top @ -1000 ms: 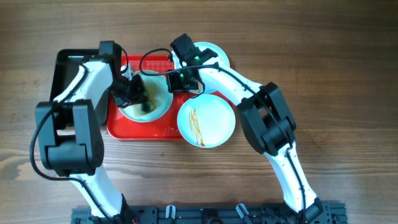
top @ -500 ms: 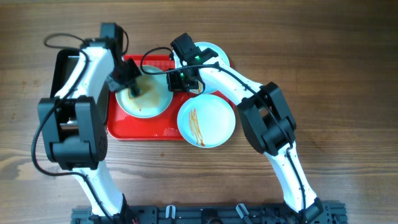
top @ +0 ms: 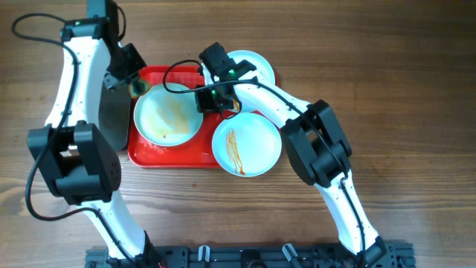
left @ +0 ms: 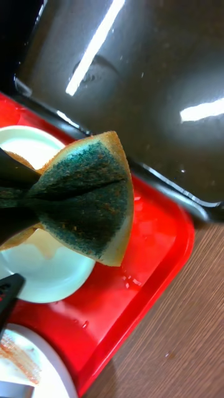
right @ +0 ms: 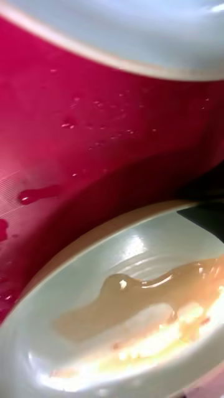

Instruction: Clean dirty plates on tray and stack at the side

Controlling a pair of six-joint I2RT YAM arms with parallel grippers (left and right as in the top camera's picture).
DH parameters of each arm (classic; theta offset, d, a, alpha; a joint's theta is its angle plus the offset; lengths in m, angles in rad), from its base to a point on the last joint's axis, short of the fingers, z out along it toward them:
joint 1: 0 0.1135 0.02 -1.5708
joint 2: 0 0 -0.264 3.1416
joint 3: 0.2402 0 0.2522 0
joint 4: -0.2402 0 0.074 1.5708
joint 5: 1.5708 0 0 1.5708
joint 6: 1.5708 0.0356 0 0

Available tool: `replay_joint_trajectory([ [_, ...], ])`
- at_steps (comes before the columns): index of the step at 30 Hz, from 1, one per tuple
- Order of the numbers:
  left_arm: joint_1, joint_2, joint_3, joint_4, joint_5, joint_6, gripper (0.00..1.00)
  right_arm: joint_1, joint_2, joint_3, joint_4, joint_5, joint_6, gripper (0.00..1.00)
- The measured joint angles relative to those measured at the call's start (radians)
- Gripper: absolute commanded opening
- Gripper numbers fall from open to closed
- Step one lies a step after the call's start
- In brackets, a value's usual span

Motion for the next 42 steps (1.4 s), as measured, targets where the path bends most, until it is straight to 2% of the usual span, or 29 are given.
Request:
replay_joint_trajectory([
  [4,0.010,0.000,0.000,0.010,0.000,0.000,0.04,-0.018,-0.013,0.001,-0.039,0.023,-0.037,0.04],
  [12,0.010,0.000,0.000,0.018,0.000,0.000,0.04,-0.033,-0.220,0.001,-0.106,0.345,-0.176,0.04],
  [16,0.010,0.000,0.000,0.021,0.000,0.000,0.04,0.002,-0.289,0.001,-0.126,0.606,-0.223,0.04],
  [32,0.010,0.000,0.000,0.036,0.000,0.000,0.04,0.313,-0.290,0.001,-0.085,1.518,-0.286,0.04],
  [38,0.010,0.000,0.000,0.036,0.000,0.000,0.04,0.345,-0.290,0.001,-0.082,1.586,-0.286,0.04],
  [40,0.010,0.000,0.000,0.036,0.000,0.000,0.04,0.341,-0.290,0.001,-0.082,1.538,-0.282,0.04],
  [42,0.010,0.000,0.000,0.036,0.000,0.000,0.04,0.327,-0.290,0.001,-0.080,1.395,-0.278,0.04],
])
